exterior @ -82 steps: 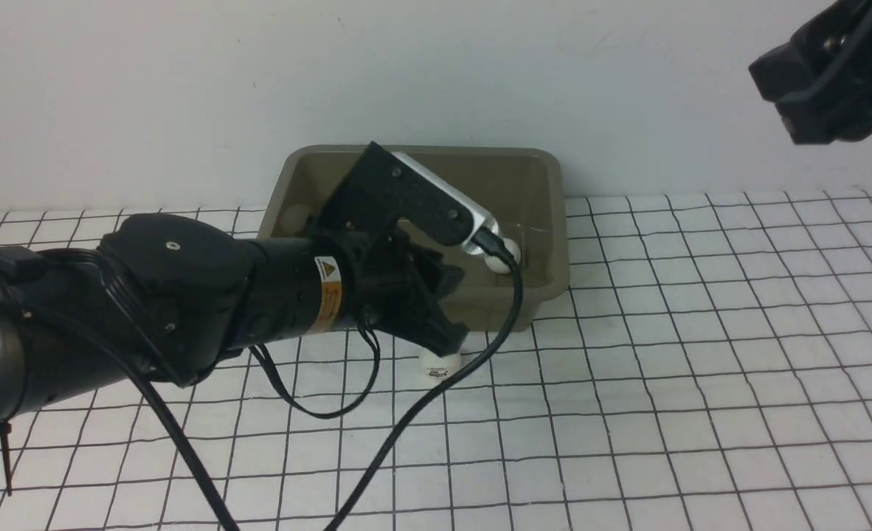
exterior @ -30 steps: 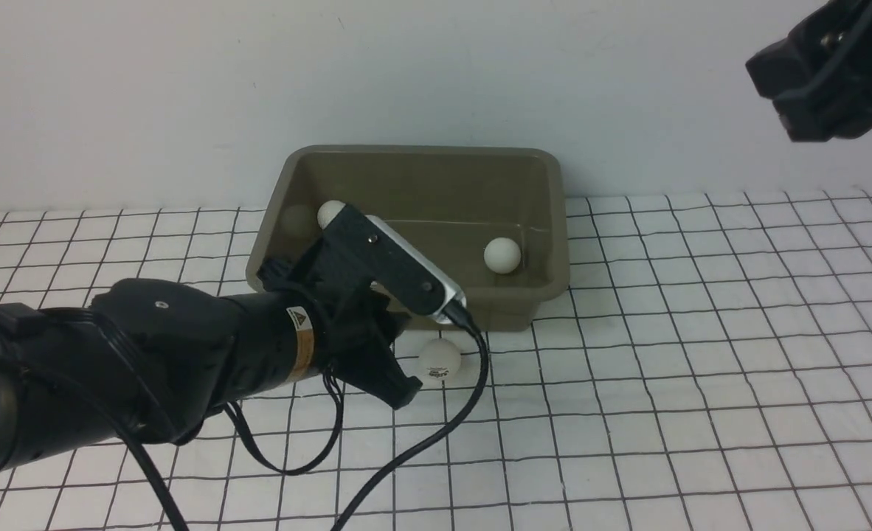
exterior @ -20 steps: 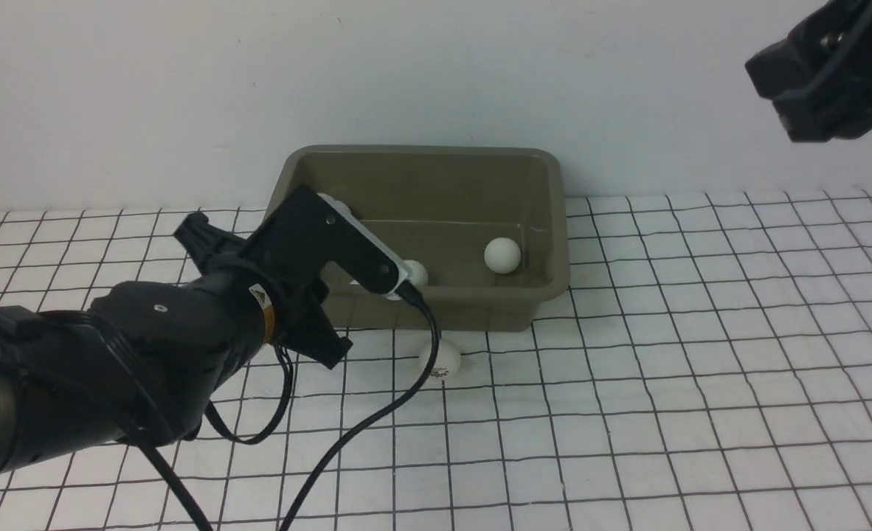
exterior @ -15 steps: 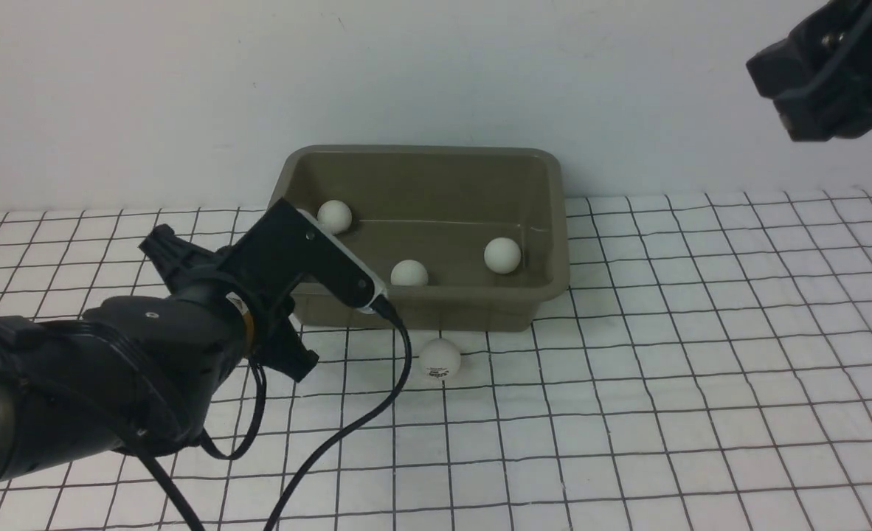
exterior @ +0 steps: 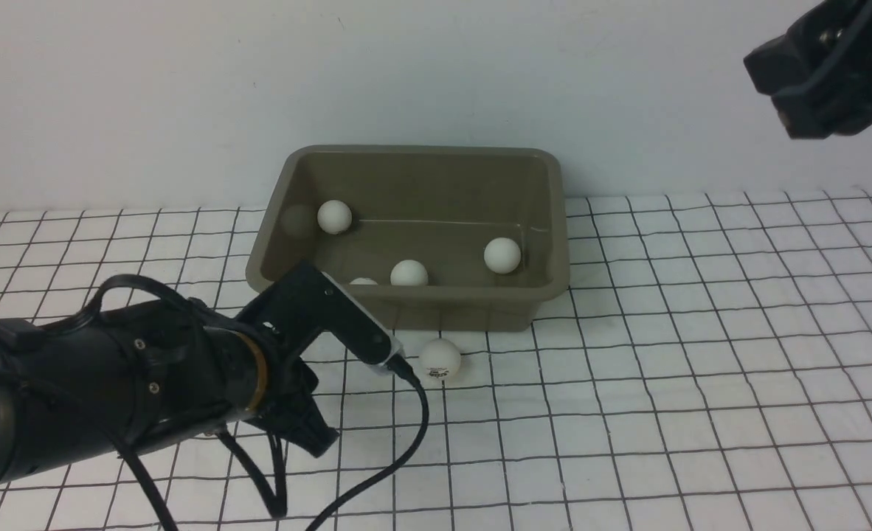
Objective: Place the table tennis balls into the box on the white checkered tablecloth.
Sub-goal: 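Reach for and grasp a ping pong ball on the table beside the basket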
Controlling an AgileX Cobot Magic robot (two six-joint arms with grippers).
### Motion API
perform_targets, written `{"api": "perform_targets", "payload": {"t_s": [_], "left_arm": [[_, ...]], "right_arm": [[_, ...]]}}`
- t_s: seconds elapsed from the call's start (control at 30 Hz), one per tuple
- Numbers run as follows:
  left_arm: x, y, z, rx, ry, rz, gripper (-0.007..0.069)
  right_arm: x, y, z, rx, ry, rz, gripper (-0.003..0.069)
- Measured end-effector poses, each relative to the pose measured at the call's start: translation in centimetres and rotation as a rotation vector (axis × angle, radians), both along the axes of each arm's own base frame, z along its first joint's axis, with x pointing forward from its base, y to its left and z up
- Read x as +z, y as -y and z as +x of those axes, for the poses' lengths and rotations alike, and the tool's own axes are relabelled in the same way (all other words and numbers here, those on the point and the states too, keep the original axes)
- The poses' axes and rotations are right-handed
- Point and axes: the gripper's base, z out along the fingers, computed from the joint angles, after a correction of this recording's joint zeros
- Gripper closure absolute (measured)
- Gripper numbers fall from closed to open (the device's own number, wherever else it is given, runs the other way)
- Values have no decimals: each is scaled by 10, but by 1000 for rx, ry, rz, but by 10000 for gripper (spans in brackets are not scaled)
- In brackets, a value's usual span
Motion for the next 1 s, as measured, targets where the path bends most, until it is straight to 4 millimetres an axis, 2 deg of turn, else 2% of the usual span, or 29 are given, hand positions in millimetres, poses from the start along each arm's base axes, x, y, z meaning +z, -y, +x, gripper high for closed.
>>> {"api": "perform_targets", "payload": {"t_s": [0.1,0.3,0.53,0.73,1.0], "left_arm": [[6,8,2,-25,46,-101,413],[9,16,5,-76,100,-178,323],[-3,29,10,-147,119,-258,195],[-13,37,13,-178,114,-322,166],[-46,44,17,-200,52,-326,166]], "right_arm": [[0,0,0,3,-2,2,239],[0,0,0,4,-3,3,239],[0,-1,0,5,-4,3,239],[0,-1,0,6,-3,1,239],[0,-1,0,7,-3,-1,239]]}}
